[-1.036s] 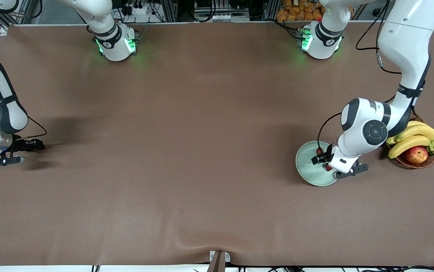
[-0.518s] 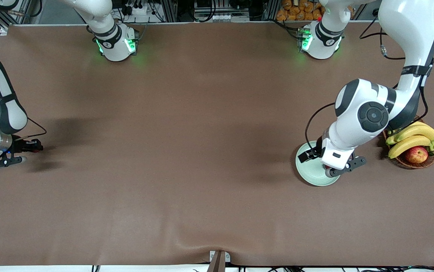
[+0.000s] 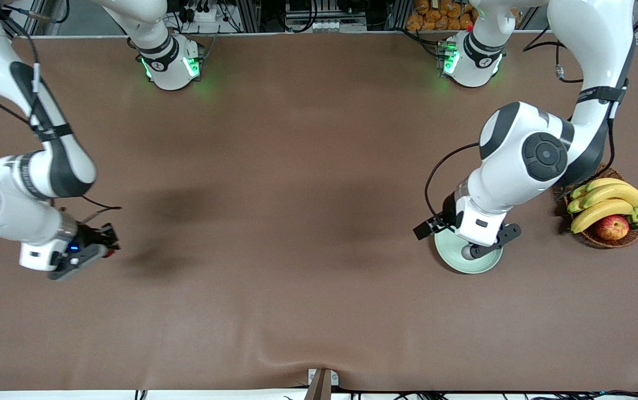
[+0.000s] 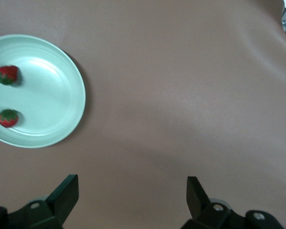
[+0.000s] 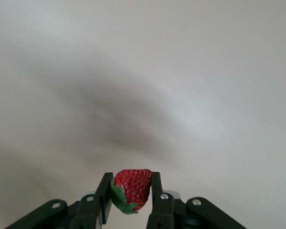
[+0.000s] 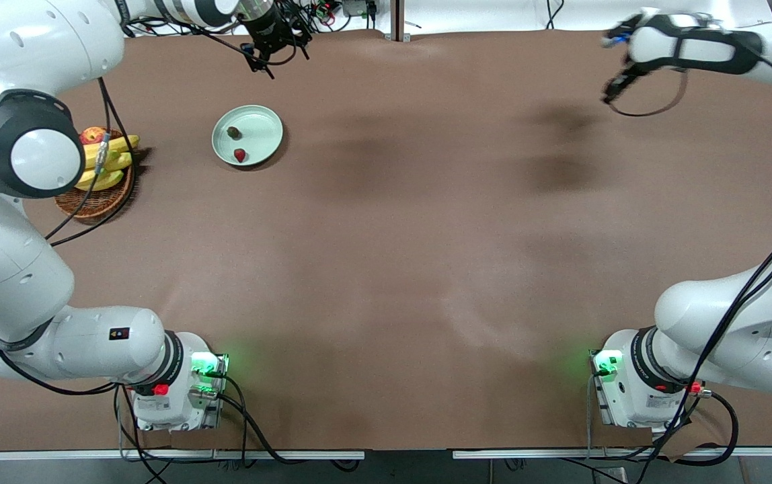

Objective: Collect all strawberries into plate
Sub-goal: 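Carry the third strawberry mid-table with the right gripper while the left approaches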

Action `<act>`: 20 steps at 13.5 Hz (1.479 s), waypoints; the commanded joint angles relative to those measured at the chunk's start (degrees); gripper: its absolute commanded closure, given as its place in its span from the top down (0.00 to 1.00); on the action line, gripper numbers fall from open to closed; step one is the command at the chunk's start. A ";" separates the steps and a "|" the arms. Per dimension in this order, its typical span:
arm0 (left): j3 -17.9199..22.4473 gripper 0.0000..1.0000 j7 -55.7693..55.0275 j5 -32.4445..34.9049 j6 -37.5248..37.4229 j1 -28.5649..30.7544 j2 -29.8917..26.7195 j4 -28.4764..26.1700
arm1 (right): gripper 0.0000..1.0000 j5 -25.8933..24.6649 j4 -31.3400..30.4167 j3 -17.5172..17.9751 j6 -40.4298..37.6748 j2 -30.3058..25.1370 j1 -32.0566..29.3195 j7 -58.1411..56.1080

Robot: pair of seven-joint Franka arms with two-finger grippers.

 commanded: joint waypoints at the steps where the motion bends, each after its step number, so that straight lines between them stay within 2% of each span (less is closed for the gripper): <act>1: 0.07 1.00 -1.16 -0.32 -1.32 -0.55 1.43 1.90 | 0.00 0.75 7.71 -0.53 -1.45 4.34 12.38 5.81; 4: 0.07 1.00 -2.38 -0.32 -1.32 -1.16 1.95 1.89 | 0.01 0.41 12.12 -0.80 -1.72 7.51 23.64 15.12; 7: 0.25 1.00 -5.63 -0.23 -0.97 -2.84 3.62 1.98 | 0.04 0.23 17.56 -1.58 -1.02 13.48 31.74 19.70; 12: 0.34 1.00 -12.40 -0.32 1.57 -5.73 6.25 2.24 | 0.11 0.23 19.94 -8.00 10.92 18.76 44.14 23.67; 13: 0.51 1.00 -13.98 -0.32 2.97 -6.78 7.04 2.42 | 0.17 0.23 20.91 -8.61 11.20 19.64 46.16 25.77; 14: 0.69 1.00 -16.08 0.11 4.55 -8.19 7.92 2.60 | 0.27 0.23 21.53 -9.66 11.20 20.00 48.18 28.22; 15: 0.86 1.00 -18.10 0.90 6.05 -9.51 8.54 2.60 | 0.65 0.23 21.71 -10.72 11.20 20.00 49.59 29.20; 16: 1.04 1.00 -20.04 2.47 7.19 -10.22 9.85 2.60 | 1.00 -0.12 21.62 -11.34 11.29 19.83 50.13 29.30; 20: 1.56 1.00 -29.18 8.98 11.86 -14.52 13.81 2.60 | 1.00 0.14 20.92 -11.35 9.98 15.98 47.25 29.21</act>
